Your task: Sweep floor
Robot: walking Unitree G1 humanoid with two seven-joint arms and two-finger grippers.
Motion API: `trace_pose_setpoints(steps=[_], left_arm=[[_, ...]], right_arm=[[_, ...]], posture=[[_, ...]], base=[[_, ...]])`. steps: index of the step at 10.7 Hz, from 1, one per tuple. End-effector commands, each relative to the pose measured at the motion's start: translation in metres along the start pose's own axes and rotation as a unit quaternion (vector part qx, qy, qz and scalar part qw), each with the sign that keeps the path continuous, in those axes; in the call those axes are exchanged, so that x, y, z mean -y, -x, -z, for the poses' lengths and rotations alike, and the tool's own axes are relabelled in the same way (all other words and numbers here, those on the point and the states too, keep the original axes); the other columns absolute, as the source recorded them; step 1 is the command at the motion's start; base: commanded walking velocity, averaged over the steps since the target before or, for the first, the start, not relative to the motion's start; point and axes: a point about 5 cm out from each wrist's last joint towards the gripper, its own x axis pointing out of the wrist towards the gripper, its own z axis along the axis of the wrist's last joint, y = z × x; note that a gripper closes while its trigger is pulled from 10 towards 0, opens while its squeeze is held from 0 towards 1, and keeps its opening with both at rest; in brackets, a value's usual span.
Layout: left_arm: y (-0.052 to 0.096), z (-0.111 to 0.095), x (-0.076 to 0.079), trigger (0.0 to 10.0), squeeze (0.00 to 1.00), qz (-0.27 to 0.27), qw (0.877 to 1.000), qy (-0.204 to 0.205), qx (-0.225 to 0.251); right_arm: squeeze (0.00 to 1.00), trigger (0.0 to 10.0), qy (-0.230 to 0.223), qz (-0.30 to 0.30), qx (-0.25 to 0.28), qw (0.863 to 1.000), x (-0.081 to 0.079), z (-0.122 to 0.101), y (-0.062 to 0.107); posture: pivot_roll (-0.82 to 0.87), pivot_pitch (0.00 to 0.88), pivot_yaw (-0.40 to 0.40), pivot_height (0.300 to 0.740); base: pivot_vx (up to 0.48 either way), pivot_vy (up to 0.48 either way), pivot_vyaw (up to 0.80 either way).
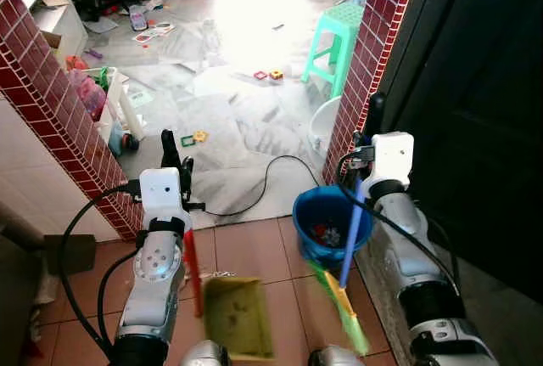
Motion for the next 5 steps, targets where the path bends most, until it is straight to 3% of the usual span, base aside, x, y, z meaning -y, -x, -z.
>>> trace_pose_setpoints(steps=[1,4,5], left_arm=[[-0.005,-0.017,0.001,10.0,0.0,0.006,0.999,0.001,0.044],[0.002,-0.015,0.014,10.0,0.0,0.026,0.999,0.014,0.04],[-0.004,-0.01,0.013,10.0,0.0,0.022,0.999,0.016,0.029]], right_arm=[[0.0,10.0,0.001,-0.004,0.023,1.0,-0.004,-0.01,-0.003],[0.0,10.0,0.021,-0.032,0.031,0.999,-0.002,-0.01,0.006],[0.0,10.0,0.025,-0.03,0.024,0.999,0.0,-0.007,0.002]], posture=[[-0.09,0.0,0.06,0.74],[-0.13,0.0,0.059,0.74],[-0.14,0.0,0.061,0.74]], base=[[0.0,0.0,0.0],[0.0,0.0,0.0],[0.0,0.0,0.0]])
